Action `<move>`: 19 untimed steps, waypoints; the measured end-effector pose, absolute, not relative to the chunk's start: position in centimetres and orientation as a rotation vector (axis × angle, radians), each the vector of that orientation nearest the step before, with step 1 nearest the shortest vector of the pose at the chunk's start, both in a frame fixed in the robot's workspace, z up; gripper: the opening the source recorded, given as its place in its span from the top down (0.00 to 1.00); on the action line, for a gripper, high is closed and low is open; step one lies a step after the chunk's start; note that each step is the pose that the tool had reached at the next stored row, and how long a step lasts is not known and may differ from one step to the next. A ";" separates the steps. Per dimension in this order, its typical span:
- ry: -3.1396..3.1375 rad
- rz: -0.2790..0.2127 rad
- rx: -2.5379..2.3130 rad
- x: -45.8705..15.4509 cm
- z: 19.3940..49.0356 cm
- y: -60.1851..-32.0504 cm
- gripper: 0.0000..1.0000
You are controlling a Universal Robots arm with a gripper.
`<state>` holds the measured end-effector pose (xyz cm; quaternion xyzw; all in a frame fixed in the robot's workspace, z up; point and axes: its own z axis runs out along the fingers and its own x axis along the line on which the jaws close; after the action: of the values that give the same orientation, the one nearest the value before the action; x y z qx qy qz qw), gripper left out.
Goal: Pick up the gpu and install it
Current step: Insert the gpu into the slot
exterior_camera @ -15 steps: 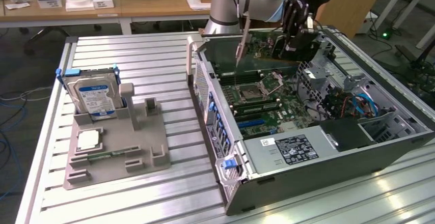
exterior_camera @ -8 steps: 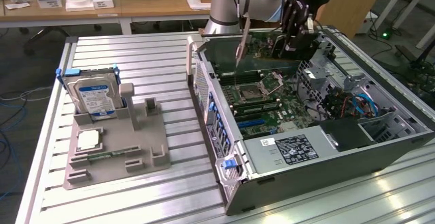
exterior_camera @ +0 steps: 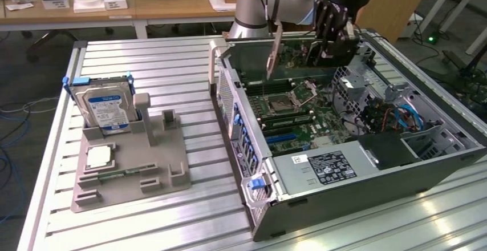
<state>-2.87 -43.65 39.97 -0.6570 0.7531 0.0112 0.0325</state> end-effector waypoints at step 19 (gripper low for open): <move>2.297 0.042 -2.052 -2.9 37.8 -43.8 0.72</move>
<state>-2.87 -43.77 37.78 -0.6659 0.7453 0.0136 0.0306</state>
